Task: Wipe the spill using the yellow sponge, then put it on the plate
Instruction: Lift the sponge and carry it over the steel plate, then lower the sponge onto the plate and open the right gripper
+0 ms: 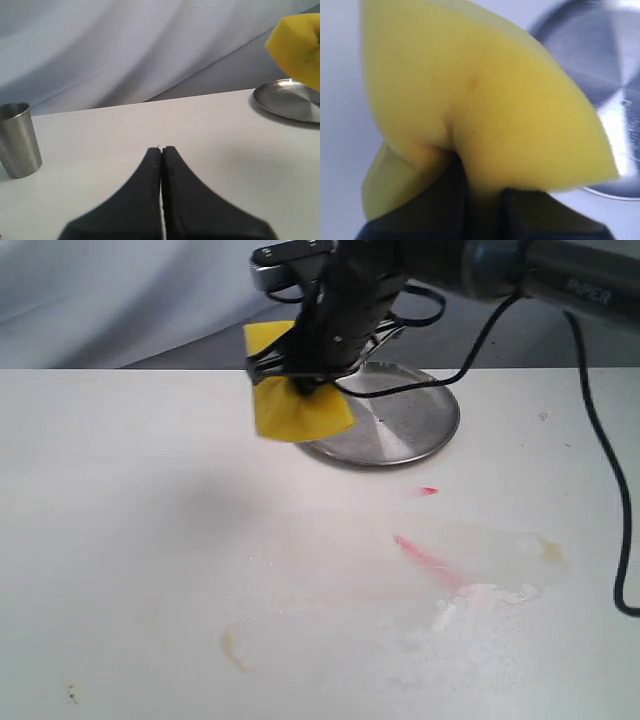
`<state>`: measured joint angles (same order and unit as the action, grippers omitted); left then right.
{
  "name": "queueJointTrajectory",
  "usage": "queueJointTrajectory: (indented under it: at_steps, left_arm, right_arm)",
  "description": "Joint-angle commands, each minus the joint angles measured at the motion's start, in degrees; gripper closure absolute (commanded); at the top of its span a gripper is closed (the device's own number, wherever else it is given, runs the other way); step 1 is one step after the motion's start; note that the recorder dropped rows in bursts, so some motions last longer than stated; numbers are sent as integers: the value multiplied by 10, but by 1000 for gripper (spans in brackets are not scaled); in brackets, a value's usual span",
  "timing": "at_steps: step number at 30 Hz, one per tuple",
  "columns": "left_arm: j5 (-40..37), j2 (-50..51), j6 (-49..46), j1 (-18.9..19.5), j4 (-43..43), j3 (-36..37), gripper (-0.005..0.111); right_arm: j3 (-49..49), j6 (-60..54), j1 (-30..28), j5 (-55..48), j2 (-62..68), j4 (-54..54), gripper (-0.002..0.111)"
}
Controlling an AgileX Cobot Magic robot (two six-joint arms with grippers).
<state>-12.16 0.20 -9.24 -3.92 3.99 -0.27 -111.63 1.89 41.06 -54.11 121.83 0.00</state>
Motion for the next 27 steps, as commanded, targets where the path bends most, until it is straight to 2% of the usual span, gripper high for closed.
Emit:
queueJointTrajectory:
  at_steps: [1, 5, 11, 19, 21, 24, 27]
  left_arm:
    - [4, -2, 1, 0, 0, 3, 107]
    - [4, -2, 1, 0, 0, 3, 107]
    - [4, -2, 1, 0, 0, 3, 107]
    - [4, -2, 1, 0, 0, 3, 107]
    - [4, -2, 1, 0, 0, 3, 107]
    - [4, -2, 1, 0, 0, 3, 107]
    - [4, -2, 1, 0, 0, 3, 107]
  right_arm:
    - [-4, -8, -76, 30, -4, -7, 108]
    - [-4, -8, -130, 79, 7, 21, 108]
    - [-4, -9, -180, 135, 62, 97, 108]
    - [-4, -19, -191, 220, 118, 137, 107]
    - [-4, -19, -191, 237, 124, 137, 101]
    - [-20, -19, -192, 239, 131, 137, 83]
    - [-46, -19, -192, 218, 139, 137, 55]
